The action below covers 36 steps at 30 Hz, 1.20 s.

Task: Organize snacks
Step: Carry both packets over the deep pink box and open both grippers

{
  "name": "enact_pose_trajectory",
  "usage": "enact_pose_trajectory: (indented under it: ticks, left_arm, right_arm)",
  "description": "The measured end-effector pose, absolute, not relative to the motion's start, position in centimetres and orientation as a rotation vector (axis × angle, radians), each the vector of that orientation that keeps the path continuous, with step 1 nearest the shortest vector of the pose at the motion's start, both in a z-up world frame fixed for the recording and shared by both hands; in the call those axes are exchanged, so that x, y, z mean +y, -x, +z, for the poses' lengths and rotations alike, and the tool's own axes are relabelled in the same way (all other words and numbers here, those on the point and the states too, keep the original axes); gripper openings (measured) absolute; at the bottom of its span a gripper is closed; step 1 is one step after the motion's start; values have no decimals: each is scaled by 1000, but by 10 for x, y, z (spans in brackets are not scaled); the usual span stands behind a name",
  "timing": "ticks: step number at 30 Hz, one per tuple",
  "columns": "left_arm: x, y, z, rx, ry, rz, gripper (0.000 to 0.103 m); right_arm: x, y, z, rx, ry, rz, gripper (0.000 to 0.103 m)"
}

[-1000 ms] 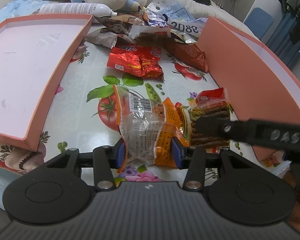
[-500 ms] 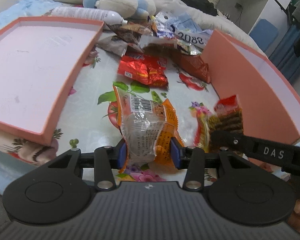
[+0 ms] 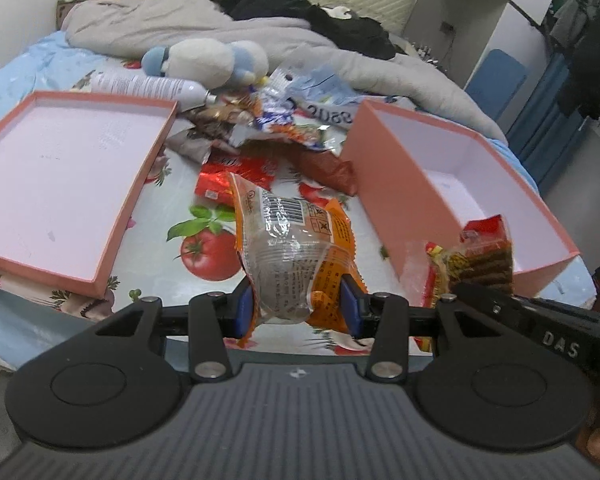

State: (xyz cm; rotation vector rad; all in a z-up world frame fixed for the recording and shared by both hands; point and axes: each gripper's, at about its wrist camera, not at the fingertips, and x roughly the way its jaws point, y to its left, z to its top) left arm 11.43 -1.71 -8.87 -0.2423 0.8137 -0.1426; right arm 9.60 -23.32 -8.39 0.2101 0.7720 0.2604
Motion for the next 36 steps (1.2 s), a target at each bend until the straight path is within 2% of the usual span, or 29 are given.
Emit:
enact_pose_trajectory:
  ticks: [10, 21, 28, 36]
  left_arm:
    - [-55, -98, -56, 774, 265, -230, 49]
    - [-123, -162, -40, 744, 198, -383, 49]
    - [-165, -225, -39, 768, 176, -451, 49]
    - [-208, -296, -69, 867, 130, -478, 50]
  right_arm:
    - [-270, -64, -49, 699, -197, 182, 10]
    - [-324, -103, -28, 609, -168, 60, 10]
    - [-362, -150, -43, 633, -167, 11, 10]
    - [-390, -207, -87, 752, -160, -16, 11]
